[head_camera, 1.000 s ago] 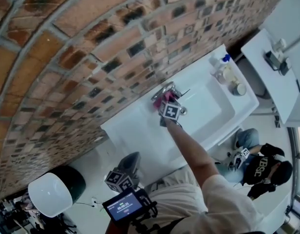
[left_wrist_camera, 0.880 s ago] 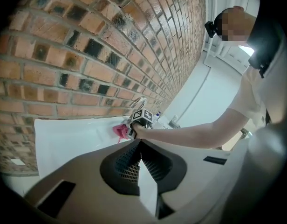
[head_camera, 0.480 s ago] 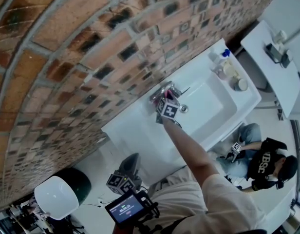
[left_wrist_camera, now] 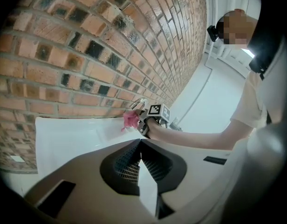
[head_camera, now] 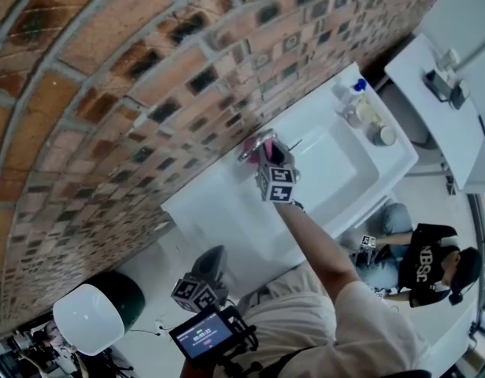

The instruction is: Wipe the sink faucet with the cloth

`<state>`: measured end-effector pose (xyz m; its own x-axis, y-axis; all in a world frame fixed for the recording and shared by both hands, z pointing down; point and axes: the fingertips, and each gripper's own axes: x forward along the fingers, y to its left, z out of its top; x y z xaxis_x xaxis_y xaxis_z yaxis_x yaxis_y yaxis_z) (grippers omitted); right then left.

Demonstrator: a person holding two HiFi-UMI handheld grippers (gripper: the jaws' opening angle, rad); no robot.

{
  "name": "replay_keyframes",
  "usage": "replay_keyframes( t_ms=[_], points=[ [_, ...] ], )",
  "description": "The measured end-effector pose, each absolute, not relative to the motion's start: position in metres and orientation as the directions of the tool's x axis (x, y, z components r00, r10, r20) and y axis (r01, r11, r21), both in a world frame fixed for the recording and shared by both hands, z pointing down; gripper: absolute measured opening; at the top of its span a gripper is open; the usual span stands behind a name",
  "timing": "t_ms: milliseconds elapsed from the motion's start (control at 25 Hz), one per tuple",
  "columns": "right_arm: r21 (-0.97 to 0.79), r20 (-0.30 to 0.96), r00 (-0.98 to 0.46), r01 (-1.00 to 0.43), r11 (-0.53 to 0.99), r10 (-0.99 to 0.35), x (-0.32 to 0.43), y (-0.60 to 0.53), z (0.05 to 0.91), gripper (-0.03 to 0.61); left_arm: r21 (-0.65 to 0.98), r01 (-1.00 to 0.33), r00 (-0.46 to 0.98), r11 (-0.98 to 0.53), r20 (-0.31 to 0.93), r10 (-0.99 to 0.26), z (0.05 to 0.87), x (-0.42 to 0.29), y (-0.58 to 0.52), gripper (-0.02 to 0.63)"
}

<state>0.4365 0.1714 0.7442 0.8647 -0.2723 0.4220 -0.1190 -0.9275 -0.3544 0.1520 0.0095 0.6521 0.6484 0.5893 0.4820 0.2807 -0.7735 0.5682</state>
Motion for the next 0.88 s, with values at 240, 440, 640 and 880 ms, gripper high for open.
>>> replay_keyframes(
  t_ms=[240, 440, 640, 880],
  points=[
    [-0.191, 0.319, 0.89, -0.276, -0.942, -0.326, 0.43, 0.172, 0.697, 0.106, 0.574, 0.276, 0.655, -0.771, 0.475, 0.587, 0.645, 0.148, 0.019, -0.015],
    [-0.051, 0.288, 0.892, -0.348, -0.936, -0.347, 0.423, 0.172, 0.683, 0.104, 0.567, 0.286, 0.655, -0.772, 0.472, 0.59, 0.635, 0.144, 0.031, -0.015],
    [0.135, 0.242, 0.876, -0.457, -0.879, -0.418, 0.413, 0.156, 0.674, 0.104, 0.57, 0.271, 0.666, -0.776, 0.471, 0.579, 0.634, 0.138, 0.032, -0.015],
    [0.317, 0.246, 0.807, -0.59, -0.742, -0.536, 0.396, 0.125, 0.669, 0.104, 0.563, 0.262, 0.678, -0.784, 0.47, 0.565, 0.633, 0.136, 0.037, -0.015]
  ],
)
